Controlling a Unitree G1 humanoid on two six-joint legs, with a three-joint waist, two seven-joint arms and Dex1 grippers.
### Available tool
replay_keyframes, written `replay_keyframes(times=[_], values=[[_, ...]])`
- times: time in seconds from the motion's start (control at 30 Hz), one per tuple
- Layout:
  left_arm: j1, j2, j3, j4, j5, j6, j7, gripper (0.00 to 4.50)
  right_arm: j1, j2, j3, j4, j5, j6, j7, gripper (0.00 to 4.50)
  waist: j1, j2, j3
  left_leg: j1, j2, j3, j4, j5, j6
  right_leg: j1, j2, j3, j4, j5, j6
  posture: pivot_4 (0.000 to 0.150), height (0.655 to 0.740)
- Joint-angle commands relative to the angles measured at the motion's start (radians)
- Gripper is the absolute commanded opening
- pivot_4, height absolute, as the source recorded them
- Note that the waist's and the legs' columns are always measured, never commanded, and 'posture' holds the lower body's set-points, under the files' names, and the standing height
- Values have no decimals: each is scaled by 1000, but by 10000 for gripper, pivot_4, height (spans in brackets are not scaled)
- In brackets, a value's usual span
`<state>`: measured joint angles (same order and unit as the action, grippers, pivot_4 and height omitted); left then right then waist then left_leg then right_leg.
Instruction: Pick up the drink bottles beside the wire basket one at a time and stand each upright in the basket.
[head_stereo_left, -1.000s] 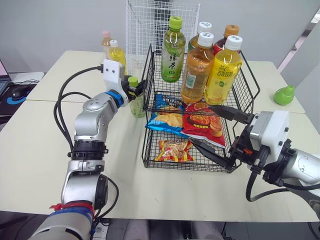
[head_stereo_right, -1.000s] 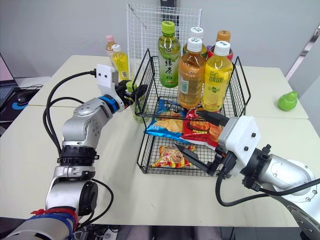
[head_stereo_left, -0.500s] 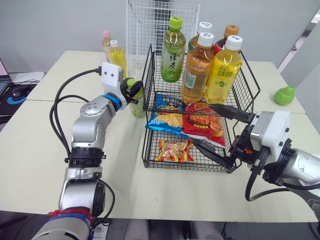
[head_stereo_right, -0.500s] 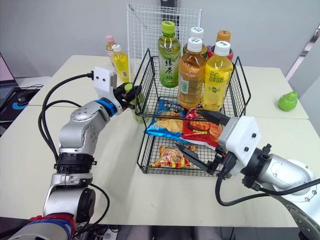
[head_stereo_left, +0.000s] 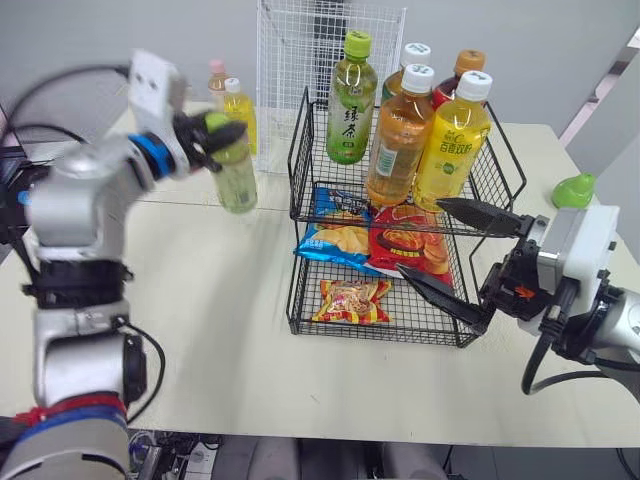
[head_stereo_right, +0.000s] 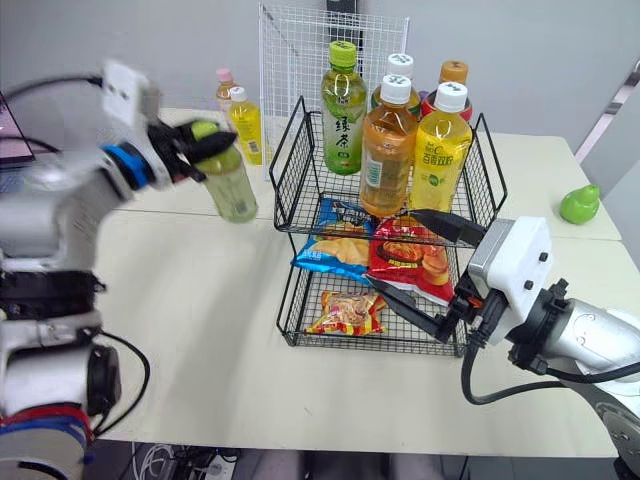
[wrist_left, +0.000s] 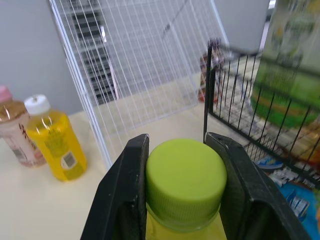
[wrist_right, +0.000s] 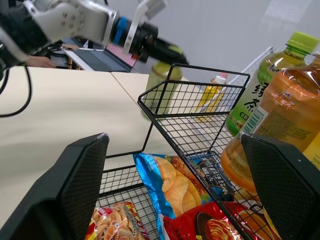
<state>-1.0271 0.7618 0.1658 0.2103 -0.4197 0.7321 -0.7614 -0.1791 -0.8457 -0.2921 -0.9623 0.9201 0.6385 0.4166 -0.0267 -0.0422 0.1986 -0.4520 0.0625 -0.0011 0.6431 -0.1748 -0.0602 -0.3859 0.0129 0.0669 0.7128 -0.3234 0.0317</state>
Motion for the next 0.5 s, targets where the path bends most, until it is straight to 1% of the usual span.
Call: replay_keyframes(times=[0.03, 0.1, 0.23, 0.37, 0.47, 0.5], values=[[-147, 66, 38, 27, -83, 58, -116, 13833, -3, -23, -55, 5, 27, -24, 28, 45000, 0, 0, 0, 0, 0, 0, 0, 0, 0, 0, 0, 0, 0, 0, 0, 1500, 7360], [-245, 100, 28, 86, -100, 88, -178, 13833, -2, -35, -76, 15, 43, -23, 42, 45000, -1, 0, 0, 0, 0, 0, 0, 0, 0, 0, 0, 0, 0, 0, 0, 1500, 7360], [-451, 138, -8, 236, -81, 106, -265, 13833, -6, -52, -126, 34, 61, -32, 58, 45000, -4, 0, 0, 0, 0, 0, 0, 0, 0, -1, 1, 0, 0, 0, 0, 1500, 7360], [-587, 110, -38, 317, -90, 152, -331, 13833, 22, -66, -154, 33, 67, -34, 86, 45000, -2, 0, 0, 0, 0, 0, -1, 0, 0, -1, 0, 0, 0, -1, 1, 1500, 7360], [-706, 43, -54, 392, -112, 213, -379, 13833, 30, -69, -154, 33, 65, -37, 95, 45000, 1, -1, 1, -1, 0, 0, 0, 0, 0, -1, 0, -1, 1, -1, 2, 1500, 7360], [-723, 25, -69, 404, -108, 222, -405, 13833, 32, -69, -152, 32, 63, -39, 95, 45000, 2, -1, 1, -1, 0, -1, 0, 0, 0, -1, 0, -1, 1, -2, 3, 1500, 7360]])
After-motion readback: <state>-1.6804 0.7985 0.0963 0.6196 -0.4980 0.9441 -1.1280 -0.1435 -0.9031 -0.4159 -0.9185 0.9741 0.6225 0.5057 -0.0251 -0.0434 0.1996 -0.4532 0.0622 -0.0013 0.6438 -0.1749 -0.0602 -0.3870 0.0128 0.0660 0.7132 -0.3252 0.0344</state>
